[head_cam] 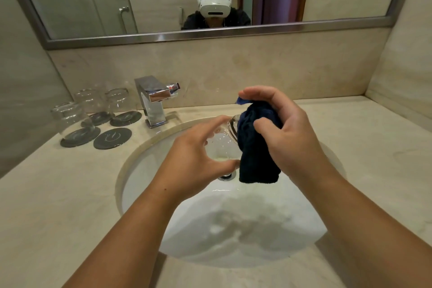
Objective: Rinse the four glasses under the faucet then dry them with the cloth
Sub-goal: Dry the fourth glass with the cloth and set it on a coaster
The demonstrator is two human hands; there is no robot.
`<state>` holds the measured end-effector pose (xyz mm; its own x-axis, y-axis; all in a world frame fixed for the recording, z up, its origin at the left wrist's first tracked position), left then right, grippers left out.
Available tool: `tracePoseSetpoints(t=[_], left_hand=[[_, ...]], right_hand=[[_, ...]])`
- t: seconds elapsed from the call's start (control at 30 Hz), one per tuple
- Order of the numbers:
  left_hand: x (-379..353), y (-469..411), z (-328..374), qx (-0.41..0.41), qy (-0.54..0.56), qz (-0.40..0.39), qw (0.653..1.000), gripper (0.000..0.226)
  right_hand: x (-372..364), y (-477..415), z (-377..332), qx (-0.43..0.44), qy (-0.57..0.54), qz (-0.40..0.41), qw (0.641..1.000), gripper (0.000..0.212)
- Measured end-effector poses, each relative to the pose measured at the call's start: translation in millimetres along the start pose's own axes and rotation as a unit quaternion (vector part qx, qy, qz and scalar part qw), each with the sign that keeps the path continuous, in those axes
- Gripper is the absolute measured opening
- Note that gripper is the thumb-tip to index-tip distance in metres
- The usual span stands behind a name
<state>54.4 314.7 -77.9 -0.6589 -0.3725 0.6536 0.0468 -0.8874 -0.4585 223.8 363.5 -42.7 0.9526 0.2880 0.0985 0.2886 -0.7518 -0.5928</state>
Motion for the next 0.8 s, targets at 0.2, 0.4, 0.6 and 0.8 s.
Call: tracePoseSetpoints(t=[0.2, 0.4, 0.6, 0.8], left_hand=[[5, 1, 6, -0.027, -0.007, 0.020, 0.999, 0.078], [4, 1, 12, -0.039, -0.026, 0.035, 0.998, 0.080], [7, 0, 7, -0.016, -0.001, 0.066, 0.998, 0.074], [9, 0, 0, 0.000, -0.014, 0.063, 0.998, 0.074]], right_hand=[[3, -1, 13, -0.046, 0.060, 0.037, 0.996, 0.038], [20, 5, 23, -0.112, 0.074, 0.133, 0.982, 0.014], [-1, 5, 21, -0.088, 0.065, 0.041, 0.993, 0.028], [-14, 8, 7, -0.021, 0.094, -0.011, 0.995, 0.031]])
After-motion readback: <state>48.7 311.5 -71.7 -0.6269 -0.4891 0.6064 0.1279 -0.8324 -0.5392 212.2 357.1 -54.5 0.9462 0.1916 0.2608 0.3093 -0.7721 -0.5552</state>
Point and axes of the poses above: each hand's wrist, its own y-axis away from the middle knuckle, its own x-axis out of the back of the hand, z = x × y, the point moved 8 cm from there along -y, towards the middle knuckle, and after that the axes turned 2 degrees about x, right-handed, at the moved point
